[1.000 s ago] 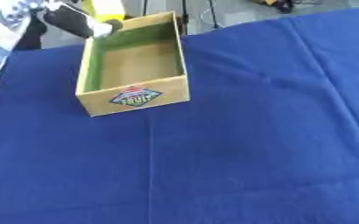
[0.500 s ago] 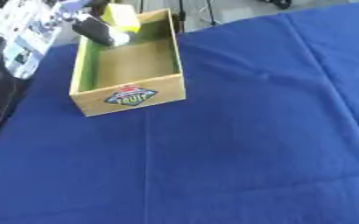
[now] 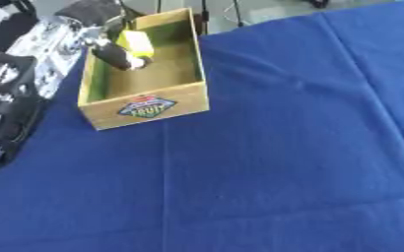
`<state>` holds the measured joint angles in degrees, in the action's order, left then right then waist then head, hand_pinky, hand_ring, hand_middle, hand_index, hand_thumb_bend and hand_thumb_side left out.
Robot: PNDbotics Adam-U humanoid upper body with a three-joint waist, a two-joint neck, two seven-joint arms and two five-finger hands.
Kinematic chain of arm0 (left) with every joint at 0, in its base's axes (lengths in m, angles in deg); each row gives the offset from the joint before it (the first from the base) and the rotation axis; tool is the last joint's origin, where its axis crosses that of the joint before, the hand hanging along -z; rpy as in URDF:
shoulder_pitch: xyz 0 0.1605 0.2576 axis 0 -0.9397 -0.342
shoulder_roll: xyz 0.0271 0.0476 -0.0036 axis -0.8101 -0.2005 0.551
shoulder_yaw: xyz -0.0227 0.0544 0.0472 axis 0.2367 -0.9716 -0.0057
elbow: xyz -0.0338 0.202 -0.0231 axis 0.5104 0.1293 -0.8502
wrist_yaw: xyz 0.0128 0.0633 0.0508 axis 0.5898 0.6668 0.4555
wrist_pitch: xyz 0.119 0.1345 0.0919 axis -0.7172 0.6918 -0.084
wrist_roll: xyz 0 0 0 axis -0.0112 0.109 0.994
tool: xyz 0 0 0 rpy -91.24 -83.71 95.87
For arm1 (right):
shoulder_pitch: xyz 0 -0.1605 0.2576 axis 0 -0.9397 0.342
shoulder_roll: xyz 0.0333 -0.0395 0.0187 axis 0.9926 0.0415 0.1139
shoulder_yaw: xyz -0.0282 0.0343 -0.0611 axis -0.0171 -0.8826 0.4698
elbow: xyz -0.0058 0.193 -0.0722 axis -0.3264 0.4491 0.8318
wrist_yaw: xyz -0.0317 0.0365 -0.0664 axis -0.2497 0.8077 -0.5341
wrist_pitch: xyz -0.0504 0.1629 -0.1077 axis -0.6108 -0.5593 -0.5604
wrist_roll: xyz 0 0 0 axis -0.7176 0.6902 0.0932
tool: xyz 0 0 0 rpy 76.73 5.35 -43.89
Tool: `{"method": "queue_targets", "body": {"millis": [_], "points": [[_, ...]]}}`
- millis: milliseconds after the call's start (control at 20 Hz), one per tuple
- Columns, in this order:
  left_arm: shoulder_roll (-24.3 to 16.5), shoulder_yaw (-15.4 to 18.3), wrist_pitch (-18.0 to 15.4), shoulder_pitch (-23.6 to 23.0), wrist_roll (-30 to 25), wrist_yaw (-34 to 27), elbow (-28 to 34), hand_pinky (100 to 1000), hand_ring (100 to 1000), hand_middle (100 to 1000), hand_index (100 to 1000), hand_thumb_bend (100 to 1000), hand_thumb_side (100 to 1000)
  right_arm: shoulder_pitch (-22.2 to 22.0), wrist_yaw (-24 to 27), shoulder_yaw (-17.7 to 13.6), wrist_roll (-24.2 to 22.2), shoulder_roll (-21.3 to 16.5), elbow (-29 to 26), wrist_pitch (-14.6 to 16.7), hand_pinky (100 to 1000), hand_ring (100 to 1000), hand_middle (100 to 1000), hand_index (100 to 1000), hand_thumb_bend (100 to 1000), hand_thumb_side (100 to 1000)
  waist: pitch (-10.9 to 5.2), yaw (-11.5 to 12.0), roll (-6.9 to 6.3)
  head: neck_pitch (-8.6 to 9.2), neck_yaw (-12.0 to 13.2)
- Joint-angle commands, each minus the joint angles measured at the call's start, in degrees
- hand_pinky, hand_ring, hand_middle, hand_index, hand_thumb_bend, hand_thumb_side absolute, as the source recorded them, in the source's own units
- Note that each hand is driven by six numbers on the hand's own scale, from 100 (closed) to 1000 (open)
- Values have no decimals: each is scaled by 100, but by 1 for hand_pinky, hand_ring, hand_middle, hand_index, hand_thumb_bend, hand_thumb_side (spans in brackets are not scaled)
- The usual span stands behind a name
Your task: Pick up objects on the table and place them in the box.
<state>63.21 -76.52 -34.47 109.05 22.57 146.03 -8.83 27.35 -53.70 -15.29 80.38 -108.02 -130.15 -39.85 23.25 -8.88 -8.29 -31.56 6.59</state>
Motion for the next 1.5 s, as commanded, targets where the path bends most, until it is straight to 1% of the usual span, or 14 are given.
{"method": "queue_targets", "body": {"millis": [50, 100, 300, 400, 450, 500, 700, 1000, 1050, 1150, 1200, 1300, 1350, 1500], "points": [[-18, 139, -205, 217, 181, 195, -301, 361, 550, 481, 658, 430, 568, 63, 17, -44, 19, -101, -79, -3, 696, 717, 578, 735, 100, 994, -121, -13, 56, 69, 40], [2, 155, -272, 239, 249, 255, -419, 371, 560, 492, 676, 441, 573, 61, 18, -46, 23, -98, -79, -4, 696, 717, 578, 735, 100, 994, -120, -16, 58, 71, 43], [52, 227, -437, 297, 592, 559, -757, 489, 700, 641, 895, 589, 659, 50, 19, -49, 32, -93, -79, -6, 695, 716, 578, 735, 100, 993, -122, -18, 70, 74, 48], [57, 261, -413, 302, 783, 738, -823, 535, 756, 714, 968, 667, 700, 39, 19, -51, 36, -90, -79, -9, 696, 716, 578, 735, 100, 993, -127, -16, 73, 64, 43], [53, 274, -363, 304, 875, 847, -841, 554, 777, 742, 991, 641, 713, 34, 19, -52, 37, -86, -79, -10, 695, 716, 578, 735, 100, 1000, -131, -15, 74, 61, 40], [51, 284, -311, 305, 962, 951, -847, 558, 781, 744, 987, 697, 710, 30, 20, -54, 39, -82, -79, -11, 695, 716, 578, 735, 100, 993, -135, -14, 75, 58, 38], [25, 334, -117, 291, 1231, 1224, -818, 549, 771, 732, 956, 681, 695, -13, 17, -64, 49, -81, -79, -20, 695, 716, 578, 735, 100, 992, -170, 17, 91, 4, 24], [-19, 331, -106, 266, 1219, 1186, -690, 548, 769, 729, 952, 677, 696, -62, 11, -75, 65, -86, -79, -30, 695, 716, 578, 735, 100, 992, -209, 62, 103, -59, 8], [-29, 337, -99, 273, 1217, 1175, -673, 480, 710, 658, 880, 526, 641, -65, 10, -78, 68, -86, -79, -30, 695, 716, 580, 735, 100, 993, -218, 71, 112, -81, 15], [-166, 487, -105, 388, 1305, 1077, -516, 466, 696, 644, 868, 443, 632, -156, 6, -110, 98, -82, -79, -55, 695, 717, 580, 736, 100, 993, -320, 190, 191, -238, 4], [-234, 591, -154, 403, 1368, 1013, -411, 452, 682, 630, 854, 337, 637, -195, 2, -124, 114, -84, -79, -67, 695, 717, 581, 736, 100, 993, -349, 235, 215, -285, -9], [-354, 819, -283, 371, 1508, 872, -182, 442, 668, 620, 849, 213, 665, -251, -7, -144, 137, -93, -79, -87, 695, 717, 581, 736, 100, 993, -390, 303, 247, -357, -31], [-397, 940, -356, 341, 1582, 797, -61, 437, 663, 616, 849, 186, 678, -271, -11, -151, 146, -96, -79, -96, 695, 717, 581, 736, 100, 993, -405, 329, 259, -385, -37], [-495, 1124, -546, 169, 1801, 578, 296, 437, 663, 616, 849, 186, 678, -294, -20, -162, 163, -103, -79, -109, 695, 717, 581, 736, 100, 993, -419, 360, 268, -410, -51]]}}
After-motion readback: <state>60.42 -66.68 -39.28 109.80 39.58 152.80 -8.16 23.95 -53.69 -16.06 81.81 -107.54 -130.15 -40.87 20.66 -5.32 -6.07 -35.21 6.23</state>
